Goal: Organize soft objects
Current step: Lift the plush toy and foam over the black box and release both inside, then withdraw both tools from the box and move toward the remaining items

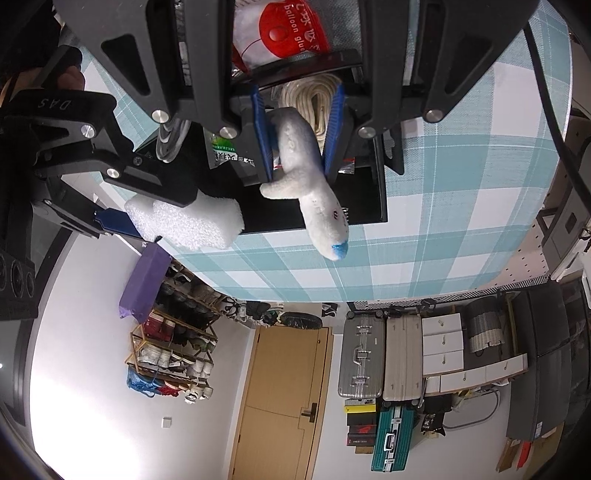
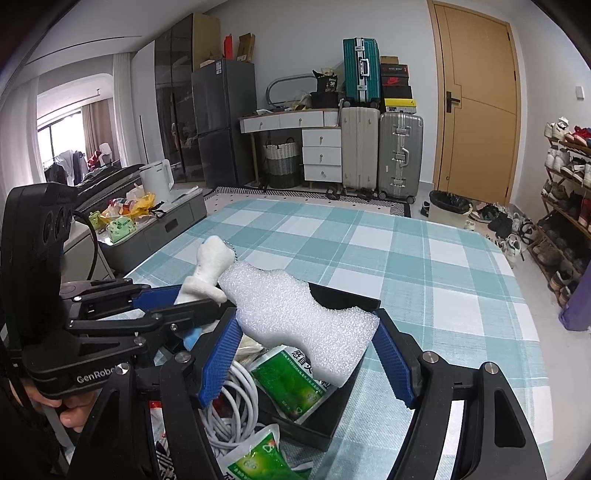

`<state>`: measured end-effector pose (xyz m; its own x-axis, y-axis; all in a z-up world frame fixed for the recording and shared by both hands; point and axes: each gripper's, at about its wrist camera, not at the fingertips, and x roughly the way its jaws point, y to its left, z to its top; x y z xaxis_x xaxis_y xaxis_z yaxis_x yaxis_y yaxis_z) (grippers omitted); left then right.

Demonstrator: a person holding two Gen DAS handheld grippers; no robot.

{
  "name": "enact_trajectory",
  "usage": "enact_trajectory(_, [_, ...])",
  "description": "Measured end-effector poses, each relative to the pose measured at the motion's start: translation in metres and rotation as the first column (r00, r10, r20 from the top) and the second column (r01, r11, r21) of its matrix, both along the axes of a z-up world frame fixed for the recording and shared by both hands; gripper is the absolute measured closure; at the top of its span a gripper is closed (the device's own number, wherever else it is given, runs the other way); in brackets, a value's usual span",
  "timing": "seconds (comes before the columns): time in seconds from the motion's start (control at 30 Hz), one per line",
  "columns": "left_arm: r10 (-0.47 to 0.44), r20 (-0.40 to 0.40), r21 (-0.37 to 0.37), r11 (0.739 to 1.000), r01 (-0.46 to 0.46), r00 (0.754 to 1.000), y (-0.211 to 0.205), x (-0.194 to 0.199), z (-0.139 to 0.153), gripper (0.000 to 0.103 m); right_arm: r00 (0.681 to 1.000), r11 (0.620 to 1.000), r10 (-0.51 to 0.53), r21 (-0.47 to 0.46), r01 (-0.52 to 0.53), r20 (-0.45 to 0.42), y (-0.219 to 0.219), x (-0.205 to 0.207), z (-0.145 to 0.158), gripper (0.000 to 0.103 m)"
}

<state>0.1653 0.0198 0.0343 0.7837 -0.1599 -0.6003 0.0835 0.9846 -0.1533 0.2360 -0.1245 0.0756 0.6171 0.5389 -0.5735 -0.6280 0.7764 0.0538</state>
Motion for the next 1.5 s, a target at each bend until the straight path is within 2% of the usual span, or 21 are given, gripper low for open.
enact_trajectory(0.5, [-0.002, -0.036, 0.02, 1.0, 0.002, 0.999, 0.0, 0.007, -0.007, 0.076, 1.0, 1.0, 0.011, -0.009, -0.011, -0.014, 0.009, 0.01, -0.01, 0.031])
enact_trajectory(0.53, [0.002, -0.037, 0.023, 1.0, -0.001, 0.999, 0.0, 0.007, -0.007, 0.076, 1.0, 1.0, 0.012, -0.01, -0.012, -0.014, 0.009, 0.01, -0.01, 0.029])
enact_trajectory(0.57, [0.005, -0.037, 0.025, 1.0, -0.004, 0.999, 0.001, 0.007, -0.007, 0.075, 1.0, 1.0, 0.011, -0.011, -0.011, -0.012, 0.01, 0.01, -0.01, 0.022])
enact_trajectory(0.63, [0.007, -0.039, 0.02, 1.0, -0.006, 0.999, 0.003, 0.006, -0.007, 0.071, 1.0, 1.0, 0.01, -0.009, -0.01, -0.003, 0.009, 0.008, -0.009, 0.01])
enact_trajectory(0.77, [0.012, -0.033, 0.015, 1.0, -0.011, 0.999, 0.005, 0.003, -0.005, 0.05, 1.0, 1.0, -0.005, -0.005, 0.005, 0.014, 0.0, 0.003, -0.005, 0.005])
enact_trajectory(0.87, [0.007, -0.024, 0.032, 0.999, -0.006, 1.0, 0.003, -0.003, -0.001, 0.044, 1.0, 1.0, -0.016, 0.006, 0.016, 0.017, -0.01, -0.001, -0.001, 0.002])
enact_trajectory(0.93, [-0.009, -0.019, 0.021, 1.0, 0.009, 1.0, 0.003, -0.007, 0.001, 0.032, 0.999, 1.0, -0.025, 0.014, 0.025, 0.022, -0.017, -0.006, 0.003, 0.001])
enact_trajectory(1.0, [0.005, -0.005, 0.023, 1.0, -0.005, 1.0, 0.002, -0.013, 0.004, 0.009, 0.999, 0.999, -0.031, 0.02, 0.03, 0.021, -0.024, -0.01, 0.005, 0.001])
enact_trajectory(1.07, [0.027, 0.016, 0.036, 0.999, -0.028, 1.0, 0.001, -0.02, 0.007, 0.002, 0.999, 0.999, -0.031, 0.018, 0.03, 0.017, -0.03, -0.016, 0.007, 0.001])
enact_trajectory(1.5, [0.063, 0.041, 0.051, 0.997, -0.065, 0.997, -0.002, -0.055, 0.011, 0.0, 0.999, 0.998, -0.043, 0.035, 0.044, -0.005, -0.056, -0.05, 0.0, 0.001])
